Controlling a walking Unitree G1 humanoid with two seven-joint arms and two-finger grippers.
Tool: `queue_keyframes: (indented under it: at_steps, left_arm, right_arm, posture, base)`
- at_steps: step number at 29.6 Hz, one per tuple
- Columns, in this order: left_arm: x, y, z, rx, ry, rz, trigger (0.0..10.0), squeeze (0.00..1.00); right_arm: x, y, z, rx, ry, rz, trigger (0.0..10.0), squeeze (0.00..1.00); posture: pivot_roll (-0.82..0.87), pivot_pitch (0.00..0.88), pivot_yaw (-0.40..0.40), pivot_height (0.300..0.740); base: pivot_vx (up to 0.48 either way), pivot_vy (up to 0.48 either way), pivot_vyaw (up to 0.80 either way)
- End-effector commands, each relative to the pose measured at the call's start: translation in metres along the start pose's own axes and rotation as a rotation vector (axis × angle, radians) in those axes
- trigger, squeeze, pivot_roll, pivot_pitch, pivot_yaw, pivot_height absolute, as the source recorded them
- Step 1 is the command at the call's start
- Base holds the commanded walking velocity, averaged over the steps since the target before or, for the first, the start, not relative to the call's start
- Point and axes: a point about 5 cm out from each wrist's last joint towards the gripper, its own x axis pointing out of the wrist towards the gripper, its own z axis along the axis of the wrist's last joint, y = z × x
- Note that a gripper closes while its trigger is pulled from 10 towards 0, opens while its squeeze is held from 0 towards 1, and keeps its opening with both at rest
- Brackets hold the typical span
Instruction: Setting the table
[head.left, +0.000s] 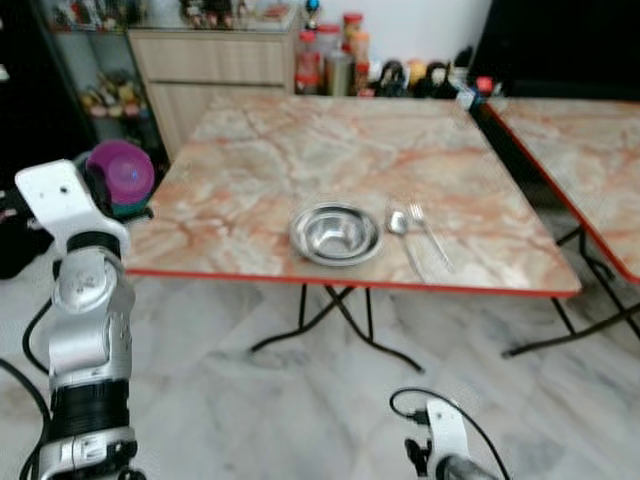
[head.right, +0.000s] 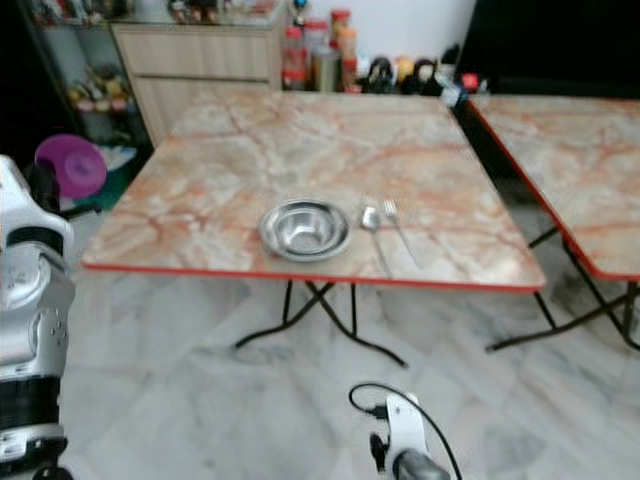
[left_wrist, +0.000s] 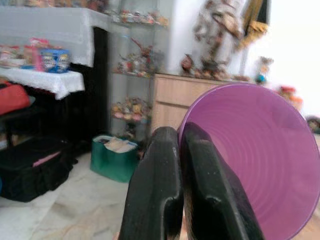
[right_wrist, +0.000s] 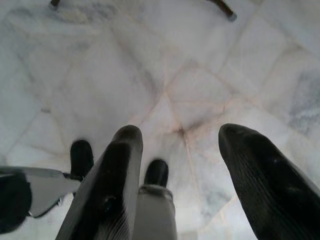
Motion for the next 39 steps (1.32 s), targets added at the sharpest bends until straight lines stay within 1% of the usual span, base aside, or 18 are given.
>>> queue_keyframes:
  at_steps: [1, 5, 10, 22, 35, 39]
  left_arm:
    - [0.0010, -0.0024, 0.0033, 0.003, -0.013, -0.009, 10.0, 0.00]
    - [0.0014, -0.0033, 0.0035, 0.008, -0.008, -0.016, 10.0, 0.00]
    - [0.0031, -0.0008, 0.0079, 0.013, -0.031, -0.009, 10.0, 0.00]
    - [0.0029, -0.0014, 0.0081, 0.017, -0.026, -0.009, 10.0, 0.00]
    - [0.0030, -0.0033, 0.0089, 0.019, -0.029, -0.019, 10.0, 0.00]
    - [0.0032, -0.0032, 0.0089, 0.020, -0.028, -0.023, 10.0, 0.00]
  right_arm:
    - [0.0001, -0.0014, 0.0025, 0.000, -0.004, -0.004, 10.0, 0.00]
    - [0.0001, -0.0014, 0.0027, 0.000, -0.005, -0.004, 10.0, 0.00]
    - [0.0001, -0.0015, 0.0028, 0.002, -0.005, -0.007, 10.0, 0.00]
    - [0.0002, -0.0015, 0.0037, -0.021, -0.001, -0.003, 10.0, 0.00]
    - [0.0002, -0.0013, 0.0035, -0.021, -0.001, -0.002, 10.0, 0.00]
    - [0.0003, -0.0007, 0.0039, -0.036, -0.001, 0.006, 10.0, 0.00]
  posture:
    - [0.09, 0.000, -0.013, 0.740]
    - [0.09, 0.000, -0.014, 0.740]
    - [0.09, 0.000, -0.015, 0.740]
    - [0.10, 0.000, -0.018, 0.740]
    - [0.10, 0.000, -0.016, 0.740]
    - [0.10, 0.000, -0.016, 0.740]
  base:
    - [0.000, 0.000, 0.00]
    - [0.000, 0.000, 0.00]
    - [0.000, 0.000, 0.00]
    - [0.293, 0.000, 0.00]
    - [0.334, 0.000, 0.00]
    - [0.348, 0.000, 0.00]
